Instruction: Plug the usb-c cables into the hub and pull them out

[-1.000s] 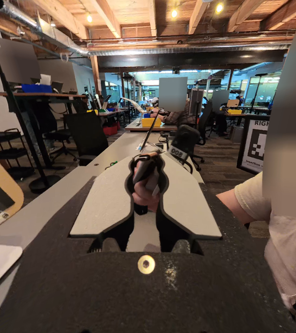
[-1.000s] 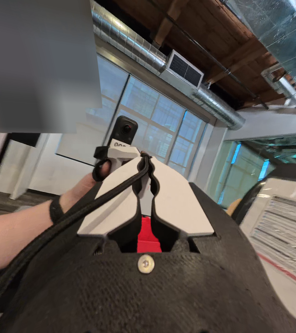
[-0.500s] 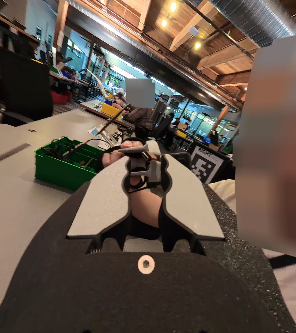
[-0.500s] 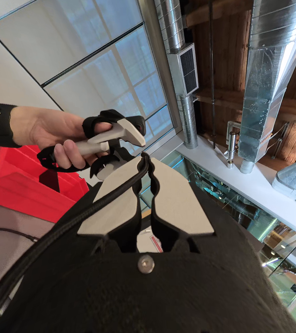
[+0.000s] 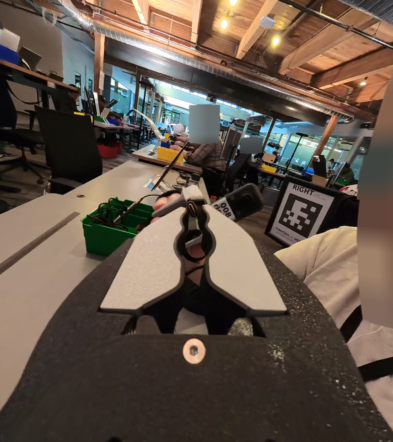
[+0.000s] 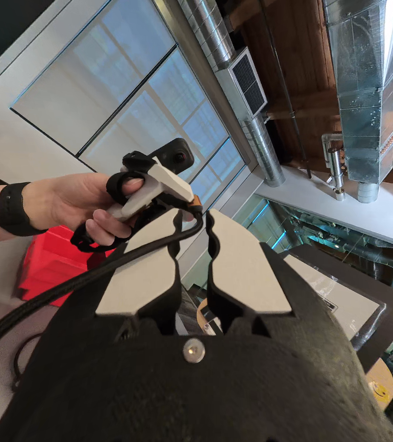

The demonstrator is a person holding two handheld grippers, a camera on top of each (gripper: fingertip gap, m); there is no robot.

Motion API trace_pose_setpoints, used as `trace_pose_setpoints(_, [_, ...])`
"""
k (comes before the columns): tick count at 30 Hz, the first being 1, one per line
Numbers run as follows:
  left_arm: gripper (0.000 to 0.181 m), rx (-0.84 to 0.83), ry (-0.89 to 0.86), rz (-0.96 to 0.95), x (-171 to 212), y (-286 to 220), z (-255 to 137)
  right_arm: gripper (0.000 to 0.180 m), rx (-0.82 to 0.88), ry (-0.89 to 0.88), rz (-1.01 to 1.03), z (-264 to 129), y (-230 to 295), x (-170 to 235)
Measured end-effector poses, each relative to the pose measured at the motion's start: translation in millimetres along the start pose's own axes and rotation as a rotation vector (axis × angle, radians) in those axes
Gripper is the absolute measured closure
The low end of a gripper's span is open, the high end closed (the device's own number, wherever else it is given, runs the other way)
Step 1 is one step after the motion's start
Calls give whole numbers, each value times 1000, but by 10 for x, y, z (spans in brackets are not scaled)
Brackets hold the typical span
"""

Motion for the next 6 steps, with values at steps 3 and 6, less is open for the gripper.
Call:
trace_pose_setpoints(3, [174, -10, 3, -21, -1, 31, -11, 165, 2, 51, -50, 15, 10, 20])
trace_pose_setpoints(6, [174, -11, 12, -39, 7, 50, -13, 167, -2, 74, -66, 11, -1, 29])
Point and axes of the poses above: each gripper's, where its closed fingertips meet, z out along the fingers, x out of its underside, y = z × x across the jaws, the point moved 5 cm from there along -z, back along the fingers, and after that the axes turned 15 degrees about -z, right-handed, at the moved point
